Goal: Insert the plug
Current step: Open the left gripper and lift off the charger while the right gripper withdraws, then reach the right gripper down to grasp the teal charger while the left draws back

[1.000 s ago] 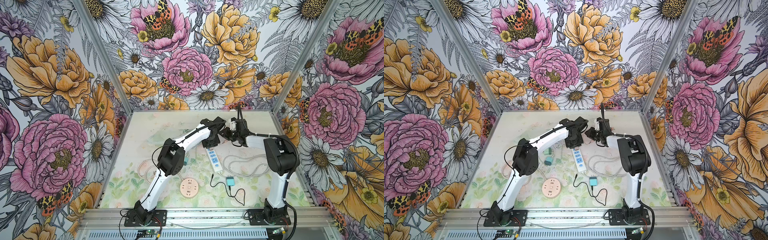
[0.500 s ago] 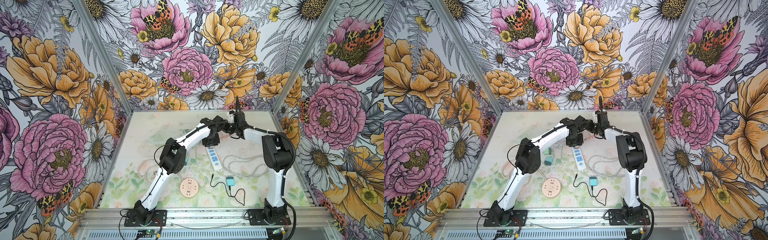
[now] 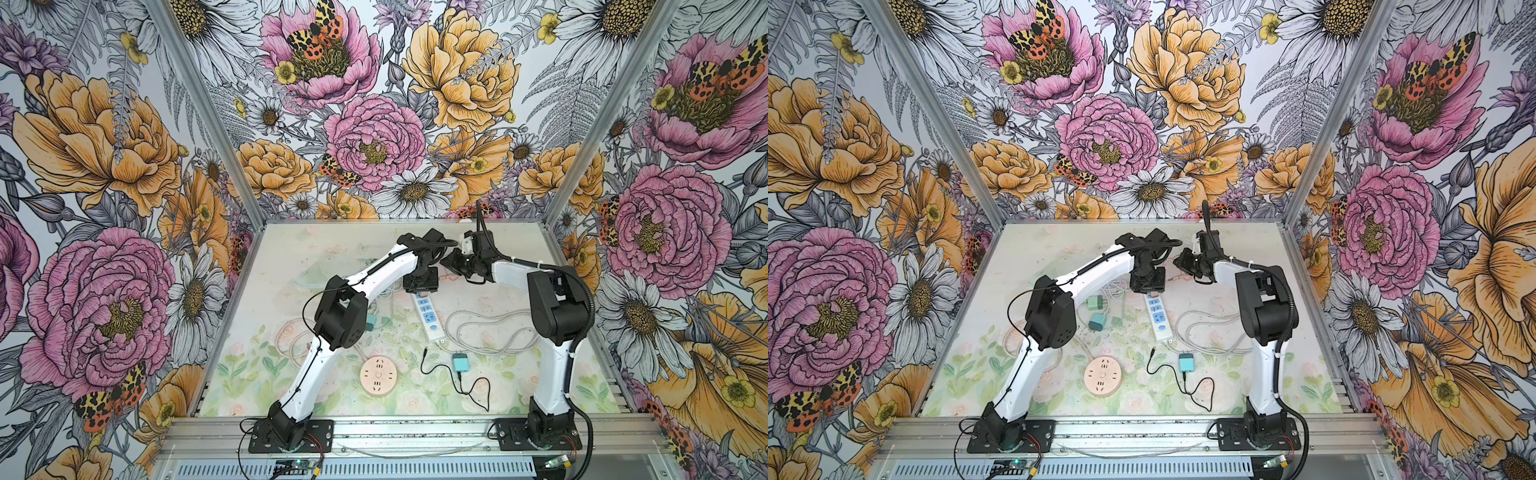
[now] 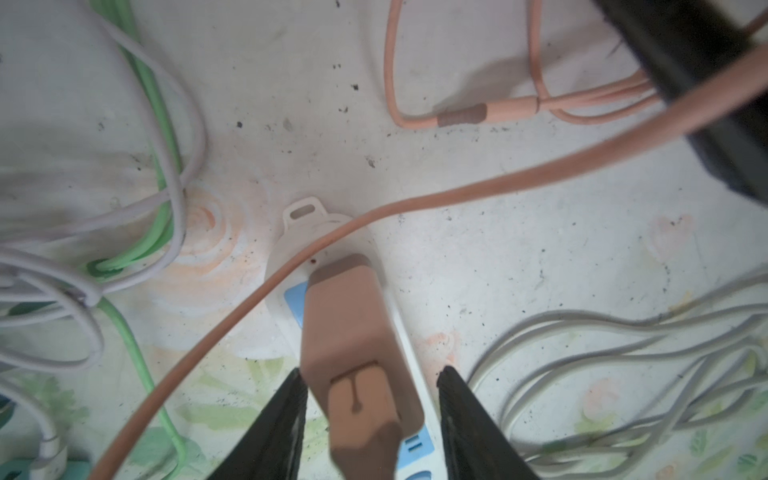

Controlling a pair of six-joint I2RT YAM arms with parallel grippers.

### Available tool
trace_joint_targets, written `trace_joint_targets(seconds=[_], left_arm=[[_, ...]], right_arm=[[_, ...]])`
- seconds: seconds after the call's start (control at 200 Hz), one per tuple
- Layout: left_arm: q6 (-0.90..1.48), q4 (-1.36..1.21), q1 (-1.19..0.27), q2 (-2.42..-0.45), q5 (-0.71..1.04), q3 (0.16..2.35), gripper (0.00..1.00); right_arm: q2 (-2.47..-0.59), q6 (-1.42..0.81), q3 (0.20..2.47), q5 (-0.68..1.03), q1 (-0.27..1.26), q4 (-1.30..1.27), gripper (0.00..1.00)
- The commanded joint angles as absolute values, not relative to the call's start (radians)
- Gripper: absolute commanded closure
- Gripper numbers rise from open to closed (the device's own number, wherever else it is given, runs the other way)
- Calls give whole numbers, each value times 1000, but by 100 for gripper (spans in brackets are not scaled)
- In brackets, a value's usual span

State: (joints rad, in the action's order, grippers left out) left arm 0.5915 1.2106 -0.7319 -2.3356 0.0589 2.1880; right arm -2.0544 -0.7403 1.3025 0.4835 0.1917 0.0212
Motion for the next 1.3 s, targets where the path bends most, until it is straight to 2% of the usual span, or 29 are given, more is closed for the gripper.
trace_joint_targets(seconds=[0.0, 0.16, 0.34, 0.435, 0.555, 0.741, 0.886, 0.996, 1.161, 1.291], left_arm=[[523, 1221, -748, -2218, 80, 2137, 46], [525, 1219, -768, -2085, 28, 1977, 43], [505, 1219, -799, -1909, -35, 1824, 43], [490, 1217, -818, -1832, -49, 1744, 45], [453, 1207, -844, -1746, -61, 1650, 47], [406, 1098, -858, -1663, -8, 1512, 50], [381, 1020, -856, -1624, -45, 1463, 51], [351, 967, -838, -1601, -6, 1437, 51], [314, 931, -787, -1602, 72, 1405, 57], [309, 891, -757, -1600, 137, 1369, 57]], right_arm=[[-1986, -728, 1287, 464, 182, 26, 84], [-1931, -719, 1262, 499, 172, 83, 83], [-1794, -660, 1193, 469, 170, 194, 67], [-1701, -636, 1144, 425, 170, 264, 63], [-1578, -612, 1061, 410, 171, 329, 62], [-1356, -582, 939, 295, 197, 455, 59], [-1223, -595, 872, 227, 241, 557, 58], [-1180, -609, 860, 137, 328, 638, 58], [-1172, -662, 820, 149, 397, 647, 61], [-1175, -692, 808, 130, 473, 667, 62]])
